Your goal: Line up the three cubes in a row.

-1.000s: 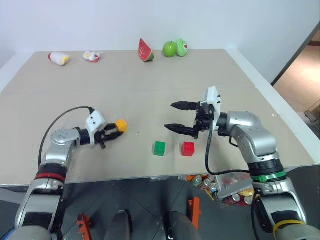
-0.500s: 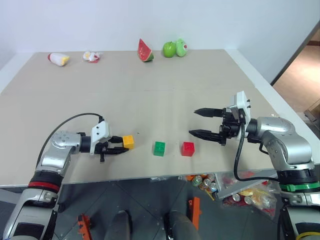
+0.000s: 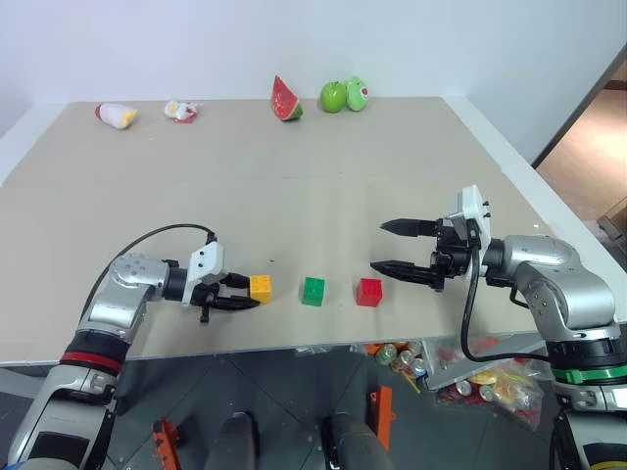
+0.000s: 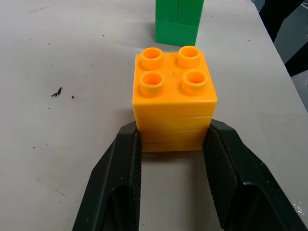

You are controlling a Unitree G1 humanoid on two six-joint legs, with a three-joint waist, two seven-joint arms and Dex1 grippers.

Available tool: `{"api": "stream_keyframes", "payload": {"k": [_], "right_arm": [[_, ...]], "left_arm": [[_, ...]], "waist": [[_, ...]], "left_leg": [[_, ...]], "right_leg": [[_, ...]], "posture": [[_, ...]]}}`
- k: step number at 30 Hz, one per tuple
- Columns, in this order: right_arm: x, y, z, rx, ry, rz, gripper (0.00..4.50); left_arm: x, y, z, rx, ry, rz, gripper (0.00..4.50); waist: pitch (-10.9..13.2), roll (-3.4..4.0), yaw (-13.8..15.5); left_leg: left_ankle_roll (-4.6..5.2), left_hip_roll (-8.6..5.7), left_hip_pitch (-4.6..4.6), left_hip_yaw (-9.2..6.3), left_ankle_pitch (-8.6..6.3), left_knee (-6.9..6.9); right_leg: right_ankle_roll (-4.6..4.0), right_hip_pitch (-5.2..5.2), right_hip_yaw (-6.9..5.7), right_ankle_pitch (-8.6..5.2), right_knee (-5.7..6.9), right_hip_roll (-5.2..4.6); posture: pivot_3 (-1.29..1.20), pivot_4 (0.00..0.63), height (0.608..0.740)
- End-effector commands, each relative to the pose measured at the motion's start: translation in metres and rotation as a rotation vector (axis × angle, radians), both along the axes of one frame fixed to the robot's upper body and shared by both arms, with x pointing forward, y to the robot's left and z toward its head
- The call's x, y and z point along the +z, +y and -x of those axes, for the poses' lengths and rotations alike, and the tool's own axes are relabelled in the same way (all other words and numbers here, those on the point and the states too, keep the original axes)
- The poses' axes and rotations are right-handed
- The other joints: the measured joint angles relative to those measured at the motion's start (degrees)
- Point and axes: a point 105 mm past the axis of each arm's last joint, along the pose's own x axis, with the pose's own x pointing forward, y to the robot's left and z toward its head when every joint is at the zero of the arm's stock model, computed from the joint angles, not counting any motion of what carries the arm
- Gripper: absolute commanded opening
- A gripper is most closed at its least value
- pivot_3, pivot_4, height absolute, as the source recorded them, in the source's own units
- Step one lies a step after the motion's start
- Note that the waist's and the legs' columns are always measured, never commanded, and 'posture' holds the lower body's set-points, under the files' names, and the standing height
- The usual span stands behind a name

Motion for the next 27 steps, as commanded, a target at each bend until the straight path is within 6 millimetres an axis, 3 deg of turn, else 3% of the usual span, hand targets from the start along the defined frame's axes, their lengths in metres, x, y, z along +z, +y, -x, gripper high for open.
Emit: {"api": "stream_keyframes", "payload": {"k": [1, 3, 9, 14, 18, 22, 27], "right_arm": [[0.018, 0.0, 0.001, 0.008, -0.067, -0.006, 4.5], [0.019, -0.001, 0.0, 0.007, -0.069, -0.004, 4.5], [0.019, -0.004, 0.0, -0.002, -0.069, 0.006, 4.5], [0.018, -0.017, 0.002, -0.029, -0.052, 0.03, 4.5], [0.003, -0.051, 0.001, -0.113, 0.007, 0.104, 4.5], [-0.011, -0.086, -0.004, -0.219, 0.054, 0.143, 4.5], [-0.02, -0.102, -0.011, -0.293, 0.084, 0.117, 4.5]], "left_arm": [[-0.009, -0.002, 0.007, -0.026, 0.028, -0.014, 1.27], [-0.011, -0.001, 0.006, -0.01, 0.032, -0.011, 2.31], [-0.011, 0.013, 0.003, 0.068, 0.019, -0.02, 4.16], [-0.022, 0.057, 0.02, 0.144, 0.05, -0.115, 4.16], [-0.02, 0.092, 0.035, 0.244, 0.08, -0.128, 4.16], [0.006, 0.107, 0.03, 0.411, 0.081, -0.008, 4.16], [0.048, 0.116, 0.017, 0.631, 0.114, 0.264, 4.16]], "waist": [[0.0, 0.0, 0.0], [0.0, 0.0, 0.0], [0.0, 0.03, 0.1], [0.0, 0.01, -0.9], [-0.1, 0.0, -1.9], [-0.1, 0.02, -2.1], [0.0, -0.01, -1.9]], "left_leg": [[0.0, 0.0, 0.0, 0.0, 0.0, 0.0], [0.0, 0.0, 0.01, 0.0, 0.0, 0.0], [0.02, 0.0, 0.06, -0.01, 0.01, 0.07], [0.04, 0.04, 0.26, -0.01, 0.03, 0.07], [0.05, 0.1, 0.78, -0.01, -0.01, -0.21], [0.07, 0.13, 1.09, -0.02, -0.02, -0.79], [0.07, 0.14, 0.9, -0.16, -0.02, -0.86]], "right_leg": [[0.0, 0.0, 0.0, 0.0, 0.0, 0.0], [0.0, 0.0, 0.0, 0.0, 0.0, 0.01], [-0.02, 0.1, 0.0, 0.05, 0.01, -0.01], [-0.26, 0.03, 0.01, 0.28, 0.0, 0.0], [-0.37, 0.13, 0.01, 0.35, 0.01, 0.0], [-0.66, 0.0, 0.1, 0.25, 0.02, 0.18], [-0.73, -0.18, 0.15, 0.17, 0.07, 0.38]], "posture": [[0.0, 0.15, 0.74], [0.0, 0.15, 0.74], [0.0, 0.15, 0.74], [0.0, 0.15, 0.74], [0.0, 0.15, 0.74], [0.0, 0.15, 0.74], [0.0, 0.15, 0.74]]}}
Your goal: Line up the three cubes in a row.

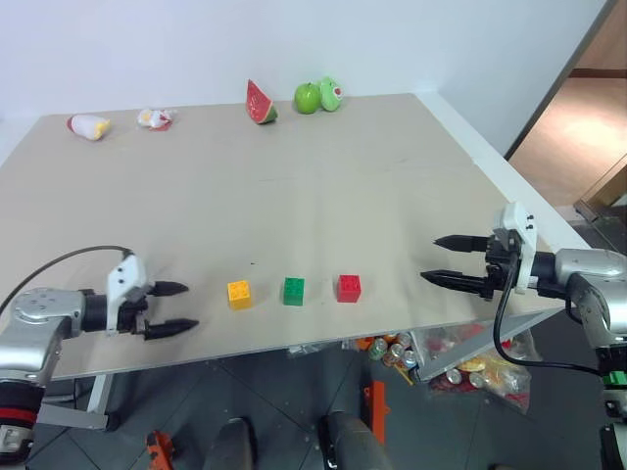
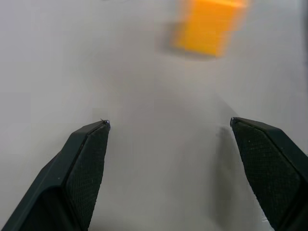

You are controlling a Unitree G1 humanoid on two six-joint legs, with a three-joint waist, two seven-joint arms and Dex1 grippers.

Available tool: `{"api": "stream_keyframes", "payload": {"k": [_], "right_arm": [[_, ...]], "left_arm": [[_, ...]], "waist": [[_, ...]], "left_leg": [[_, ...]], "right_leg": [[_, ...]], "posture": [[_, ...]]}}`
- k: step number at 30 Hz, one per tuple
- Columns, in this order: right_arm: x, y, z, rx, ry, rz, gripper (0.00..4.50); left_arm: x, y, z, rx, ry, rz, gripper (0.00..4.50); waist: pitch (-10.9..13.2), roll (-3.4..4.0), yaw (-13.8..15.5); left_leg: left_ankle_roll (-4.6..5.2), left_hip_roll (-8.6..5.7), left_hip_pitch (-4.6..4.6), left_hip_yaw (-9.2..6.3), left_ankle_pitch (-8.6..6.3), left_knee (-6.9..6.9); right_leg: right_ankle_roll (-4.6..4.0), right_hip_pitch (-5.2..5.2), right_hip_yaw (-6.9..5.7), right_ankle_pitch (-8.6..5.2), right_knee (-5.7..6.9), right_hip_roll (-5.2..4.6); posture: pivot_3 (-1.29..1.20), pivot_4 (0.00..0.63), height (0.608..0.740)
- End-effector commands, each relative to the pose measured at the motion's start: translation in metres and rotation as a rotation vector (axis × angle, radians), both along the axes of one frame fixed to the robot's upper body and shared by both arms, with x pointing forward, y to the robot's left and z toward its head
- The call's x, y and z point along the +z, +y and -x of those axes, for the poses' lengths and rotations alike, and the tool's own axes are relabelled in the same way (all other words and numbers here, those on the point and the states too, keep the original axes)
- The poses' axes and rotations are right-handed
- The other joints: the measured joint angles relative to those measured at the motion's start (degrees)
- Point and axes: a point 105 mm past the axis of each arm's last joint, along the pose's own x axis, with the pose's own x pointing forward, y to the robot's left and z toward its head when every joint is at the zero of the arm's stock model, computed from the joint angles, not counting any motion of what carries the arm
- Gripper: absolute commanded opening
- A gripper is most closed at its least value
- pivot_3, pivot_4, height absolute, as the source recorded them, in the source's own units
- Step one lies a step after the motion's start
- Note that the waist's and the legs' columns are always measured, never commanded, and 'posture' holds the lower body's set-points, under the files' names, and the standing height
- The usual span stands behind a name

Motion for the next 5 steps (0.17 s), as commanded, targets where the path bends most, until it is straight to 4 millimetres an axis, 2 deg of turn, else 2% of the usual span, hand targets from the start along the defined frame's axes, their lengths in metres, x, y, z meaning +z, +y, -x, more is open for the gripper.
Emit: {"api": "stream_keyframes", "payload": {"k": [1, 5], "right_arm": [[0.011, -0.008, -0.005, -0.036, -0.053, -0.02, 4.5], [0.01, 0.006, -0.009, -0.024, -0.062, -0.07, 4.5]], "left_arm": [[0.042, 0.006, -0.008, 0.15, -0.075, 0.173, 4.16], [0.037, -0.004, -0.001, 0.202, -0.075, 0.23, 4.16]], "waist": [[0.0, -0.01, 0.1], [0.0, -0.01, 0.1]], "left_leg": [[0.0, -0.01, -0.06, 0.01, 0.0, 0.02], [-0.14, -0.06, -0.05, 0.16, -0.09, 0.02]], "right_leg": [[0.04, -0.02, 0.04, -0.02, 0.0, -0.01], [0.21, 0.01, 0.3, -0.12, -0.04, -0.04]], "posture": [[0.0, 0.15, 0.74], [0.0, 0.15, 0.74]]}}
